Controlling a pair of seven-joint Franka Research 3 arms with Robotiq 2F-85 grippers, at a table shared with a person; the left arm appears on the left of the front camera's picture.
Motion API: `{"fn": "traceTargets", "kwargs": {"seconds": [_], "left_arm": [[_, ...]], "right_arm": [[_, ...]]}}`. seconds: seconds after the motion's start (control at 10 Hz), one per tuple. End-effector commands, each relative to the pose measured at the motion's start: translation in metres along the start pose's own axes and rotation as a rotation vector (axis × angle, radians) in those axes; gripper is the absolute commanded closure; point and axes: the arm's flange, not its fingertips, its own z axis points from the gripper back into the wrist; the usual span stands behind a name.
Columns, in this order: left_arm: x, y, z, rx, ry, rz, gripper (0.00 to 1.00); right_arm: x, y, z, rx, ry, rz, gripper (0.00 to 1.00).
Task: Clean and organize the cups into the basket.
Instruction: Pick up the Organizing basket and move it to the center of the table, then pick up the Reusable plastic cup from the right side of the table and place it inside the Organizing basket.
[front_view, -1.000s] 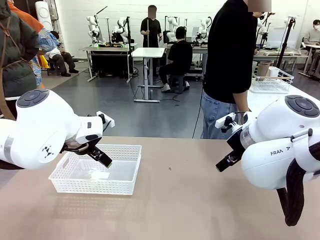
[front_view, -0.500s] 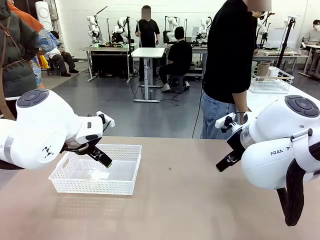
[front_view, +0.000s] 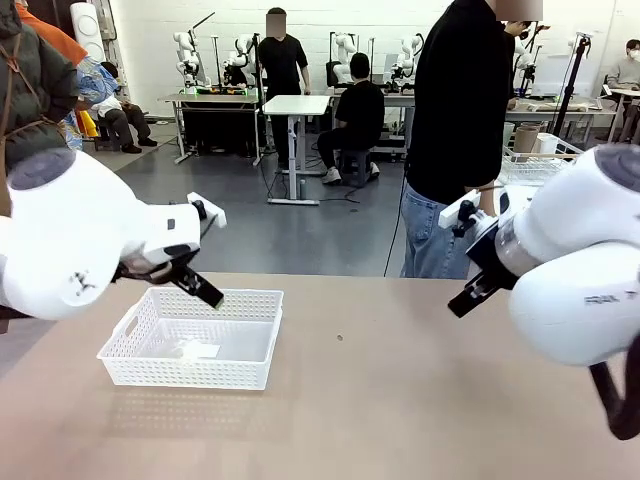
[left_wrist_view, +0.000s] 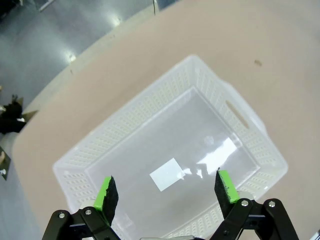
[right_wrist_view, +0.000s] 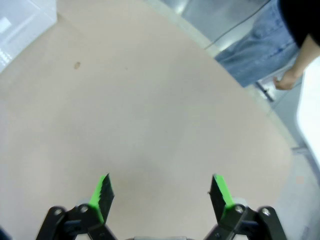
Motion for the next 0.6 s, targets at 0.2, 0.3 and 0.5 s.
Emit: {"fn": "traceTargets", "kwargs": {"seconds": [0.2, 0.3, 0.5], "left_arm": [[-0.064, -0.022, 0.102, 0.064, 0.028, -0.132, 0.00], [-0.082, -0.031, 0.113, 0.103, 0.064, -0.177, 0.00], [-0.108, -0.042, 0.123, 0.162, 0.158, -0.284, 0.00]], "right_arm": [[-0.092, 0.052, 0.056, -0.100, 0.239, 0.130, 0.00], [-0.111, 0.060, 0.063, -0.100, 0.264, 0.153, 0.00], [-0.132, 0.075, 0.078, -0.148, 0.268, 0.172, 0.00]]}}
